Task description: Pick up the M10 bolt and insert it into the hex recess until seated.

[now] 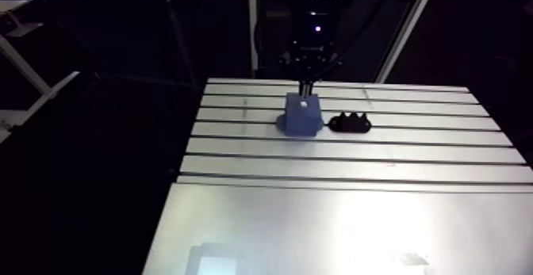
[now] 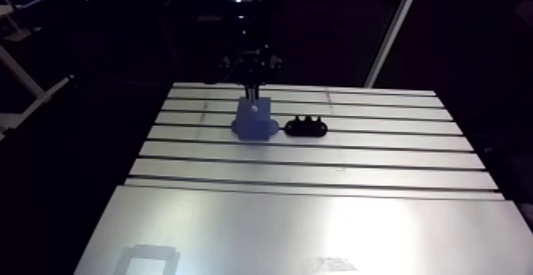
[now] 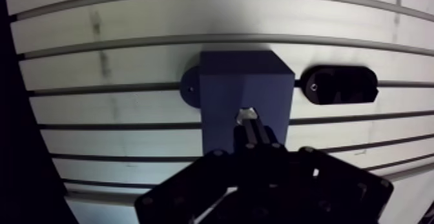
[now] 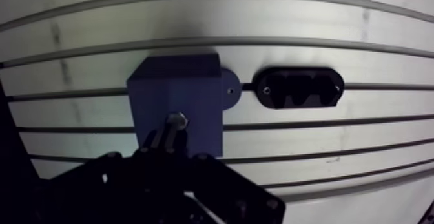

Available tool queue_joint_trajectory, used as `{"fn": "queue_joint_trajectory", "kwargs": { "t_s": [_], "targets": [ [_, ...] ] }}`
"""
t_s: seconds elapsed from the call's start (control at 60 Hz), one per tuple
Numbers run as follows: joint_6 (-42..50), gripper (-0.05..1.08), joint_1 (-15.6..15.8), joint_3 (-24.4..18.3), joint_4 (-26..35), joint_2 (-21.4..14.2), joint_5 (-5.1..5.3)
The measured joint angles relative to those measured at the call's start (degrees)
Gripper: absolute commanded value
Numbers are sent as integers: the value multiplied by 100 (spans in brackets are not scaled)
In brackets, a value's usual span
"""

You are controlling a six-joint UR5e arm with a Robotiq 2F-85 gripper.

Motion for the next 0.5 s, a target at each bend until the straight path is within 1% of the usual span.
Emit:
{"fn": "queue_joint_trajectory", "kwargs": {
  "t_s": [0.4, 0.5],
  "targets": [
    [6, 0, -3, -30, 31, -17, 30],
    [6, 0, 1, -103, 113, -57, 28]
  ]
}}
